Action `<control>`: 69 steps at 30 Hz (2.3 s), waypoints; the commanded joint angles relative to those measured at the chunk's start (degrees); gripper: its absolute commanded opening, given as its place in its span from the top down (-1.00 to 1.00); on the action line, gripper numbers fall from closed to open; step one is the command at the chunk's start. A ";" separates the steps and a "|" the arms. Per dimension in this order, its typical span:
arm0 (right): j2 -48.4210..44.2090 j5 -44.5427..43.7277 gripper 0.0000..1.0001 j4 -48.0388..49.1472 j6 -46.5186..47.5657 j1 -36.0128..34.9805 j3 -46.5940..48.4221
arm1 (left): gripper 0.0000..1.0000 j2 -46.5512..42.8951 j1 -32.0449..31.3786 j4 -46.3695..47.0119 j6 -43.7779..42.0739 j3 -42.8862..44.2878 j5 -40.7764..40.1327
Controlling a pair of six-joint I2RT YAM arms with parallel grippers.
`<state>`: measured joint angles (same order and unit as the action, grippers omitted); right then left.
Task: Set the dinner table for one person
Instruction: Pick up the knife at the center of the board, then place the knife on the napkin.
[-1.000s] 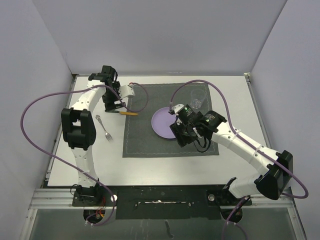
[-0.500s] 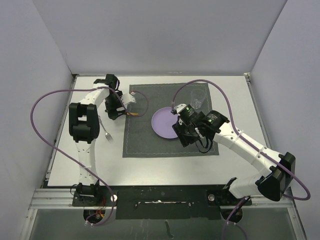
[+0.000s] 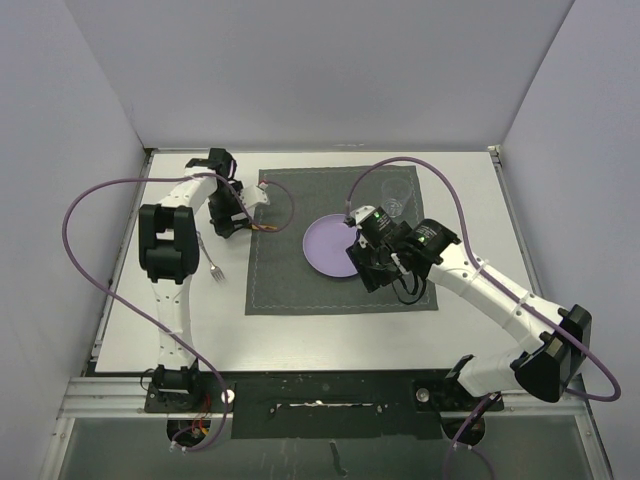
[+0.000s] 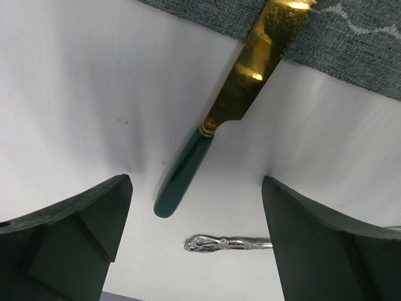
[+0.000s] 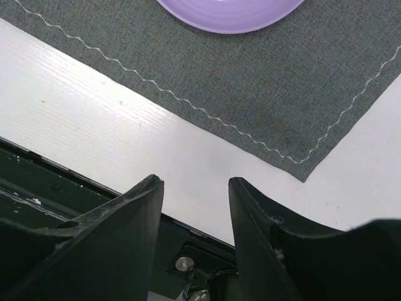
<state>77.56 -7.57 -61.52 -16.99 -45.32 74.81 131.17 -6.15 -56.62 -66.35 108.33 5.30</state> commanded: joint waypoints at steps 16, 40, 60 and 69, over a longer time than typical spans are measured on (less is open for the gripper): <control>0.49 -1.72 0.07 -0.27 0.20 0.76 3.49 | 1.00 7.67 -0.15 -1.20 1.44 7.05 -0.99; -8.38 -2.07 0.07 2.49 0.36 0.85 -0.77 | 1.00 0.39 -9.90 -12.53 32.20 20.86 -11.18; -12.68 -8.63 0.05 0.05 -1.03 0.23 3.04 | 1.00 -7.82 -18.33 -15.88 76.18 23.16 -8.32; -12.52 -12.08 0.05 -0.71 -0.96 0.09 4.57 | 1.00 -24.57 -26.38 12.45 102.13 -4.67 -6.43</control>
<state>65.87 -16.21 -62.06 -17.41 -44.99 76.95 117.99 -30.52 -61.36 18.79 113.65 -3.14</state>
